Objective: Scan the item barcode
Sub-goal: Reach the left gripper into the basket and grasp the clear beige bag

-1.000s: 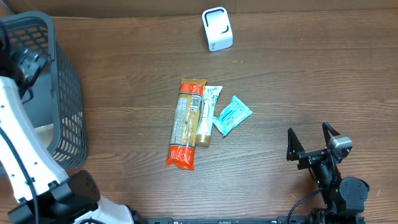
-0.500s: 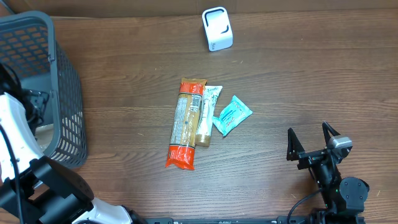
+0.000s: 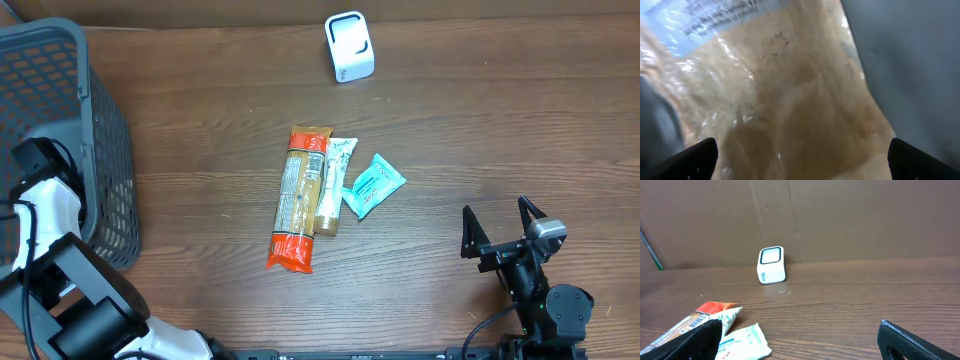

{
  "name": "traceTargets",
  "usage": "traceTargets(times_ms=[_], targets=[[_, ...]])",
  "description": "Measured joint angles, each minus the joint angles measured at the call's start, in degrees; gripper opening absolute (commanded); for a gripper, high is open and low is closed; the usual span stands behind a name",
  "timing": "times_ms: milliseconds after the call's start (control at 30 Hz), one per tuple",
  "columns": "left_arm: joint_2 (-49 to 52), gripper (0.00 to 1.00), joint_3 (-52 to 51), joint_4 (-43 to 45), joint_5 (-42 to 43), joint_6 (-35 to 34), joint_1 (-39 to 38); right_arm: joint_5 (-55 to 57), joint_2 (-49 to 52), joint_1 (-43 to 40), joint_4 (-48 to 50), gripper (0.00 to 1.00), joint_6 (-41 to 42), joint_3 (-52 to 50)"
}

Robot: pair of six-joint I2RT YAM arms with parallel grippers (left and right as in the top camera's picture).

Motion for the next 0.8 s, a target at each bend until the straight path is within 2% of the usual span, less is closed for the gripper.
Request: traceTargets(times_ms=[167,200,267,333,400,533,633,733,800], targets=[[4.0,1.0,-0.15,2.38,-1.09,0.24,0.0,0.0,0.0,0.0,0.02,1.0,0.0,0.0],[4.26,0.97,0.07,2.54,-1.31,0.28,0.02,0.0,0.0,0.0,-0.02,1.0,-0.02,0.0],[4.9,0.84,0.57,2.58,-1.92,0.42,0.0,0.0,0.0,0.0,0.0,1.0,-0.02,0.0],[5.6,0.61,1.22,2.84,-2.29,0.55,0.0,0.0,0.0,0.0,-0.02,1.0,0.0,0.0],[6.14,0.51,1.81,2.99,-2.56,0.92,0.0,0.0,0.0,0.0,0.02,1.0,-0.02,0.0],[6.36,0.36,2.1,3.04,-2.56,2.6,0.0,0.0,0.0,0.0,0.02,1.0,0.0,0.0],[6.47,0.29,2.43,2.97,-2.49,5.22,0.0,0.02,0.0,0.0,-0.02,1.0,-0.04,0.0],[6.86,0.22,3.56,1.7,-1.84,9.2,0.07,0.0,0.0,0.0,0.02,1.0,-0.02,0.0],[7.23,0.13,4.94,-0.37,-0.72,11.98,0.07,0.0,0.0,0.0,0.0,1.0,0.0,0.0]])
